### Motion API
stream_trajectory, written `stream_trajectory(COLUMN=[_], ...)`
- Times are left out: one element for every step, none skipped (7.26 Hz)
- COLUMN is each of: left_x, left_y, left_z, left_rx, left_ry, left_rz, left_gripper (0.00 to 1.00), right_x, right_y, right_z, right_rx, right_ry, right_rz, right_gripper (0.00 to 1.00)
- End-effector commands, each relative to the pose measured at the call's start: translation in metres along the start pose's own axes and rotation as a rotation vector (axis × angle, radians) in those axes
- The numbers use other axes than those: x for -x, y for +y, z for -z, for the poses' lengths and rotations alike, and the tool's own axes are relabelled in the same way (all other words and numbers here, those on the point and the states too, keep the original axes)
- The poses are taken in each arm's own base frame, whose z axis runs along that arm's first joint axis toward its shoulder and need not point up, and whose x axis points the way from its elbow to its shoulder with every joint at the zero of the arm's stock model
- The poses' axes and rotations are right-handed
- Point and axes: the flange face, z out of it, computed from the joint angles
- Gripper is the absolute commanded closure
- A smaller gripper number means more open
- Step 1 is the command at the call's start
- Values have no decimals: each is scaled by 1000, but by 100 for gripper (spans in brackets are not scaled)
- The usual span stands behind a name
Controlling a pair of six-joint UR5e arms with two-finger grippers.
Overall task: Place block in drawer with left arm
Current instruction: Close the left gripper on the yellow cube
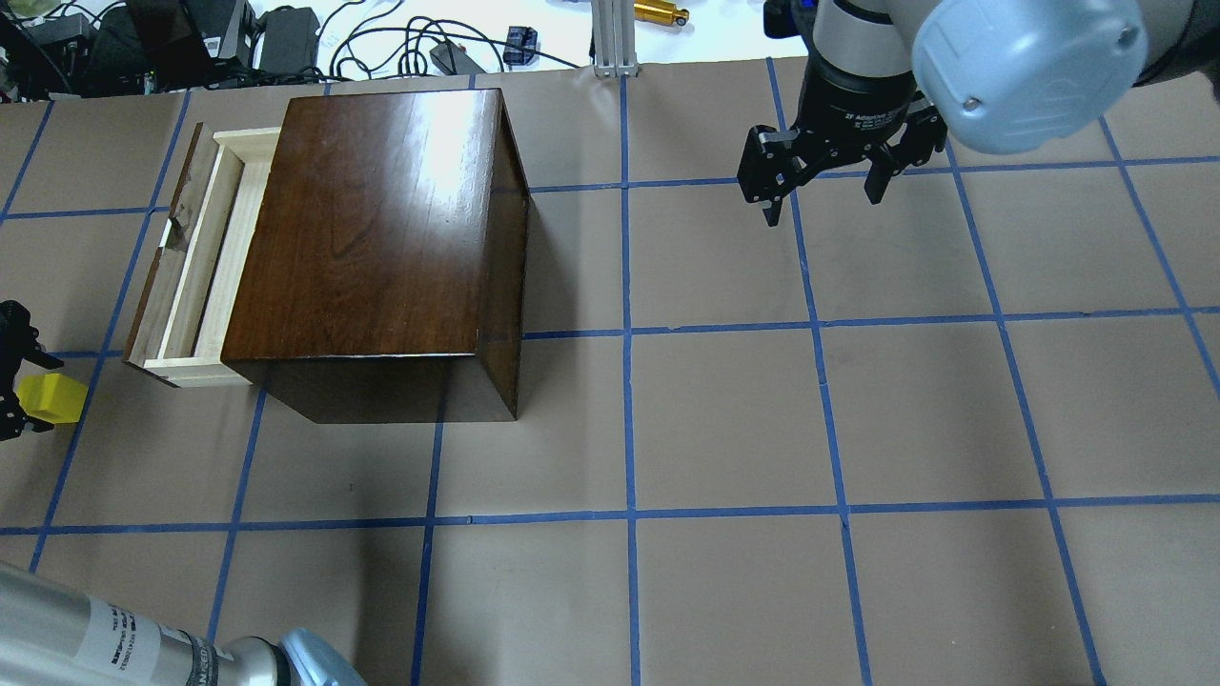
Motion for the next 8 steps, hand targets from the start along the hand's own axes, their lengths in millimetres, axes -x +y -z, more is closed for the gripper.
stream_trajectory(left_x=[1, 1, 1, 1, 0, 0, 1, 1], left_y=[-1, -1, -1, -1, -1, -2, -1, -1], left_z=[1, 1, 1, 0, -1, -1, 1, 1], left_rx=[-12, -12, -12, -13, -14, -14, -11, -11], left_ry=[-10, -10, -10, -9, -8, -8, -9, -9], left_rz=[-3, -3, -7, -7, -6, -7, -9, -9], left_gripper=[39, 44, 45, 46, 46, 46, 46, 46], right_x=[0, 0, 0, 0, 0, 0, 0, 0], right_y=[0, 0, 0, 0, 0, 0, 0, 0], right_z=[0, 0, 0, 0, 0, 0, 0, 0], right_rx=[0, 0, 0, 0, 0, 0, 0, 0], right_ry=[0, -2, 0, 0, 0, 0, 0, 0], right_rz=[1, 1, 1, -1, -1, 1, -1, -1], right_gripper=[0, 0, 0, 0, 0, 0, 0, 0])
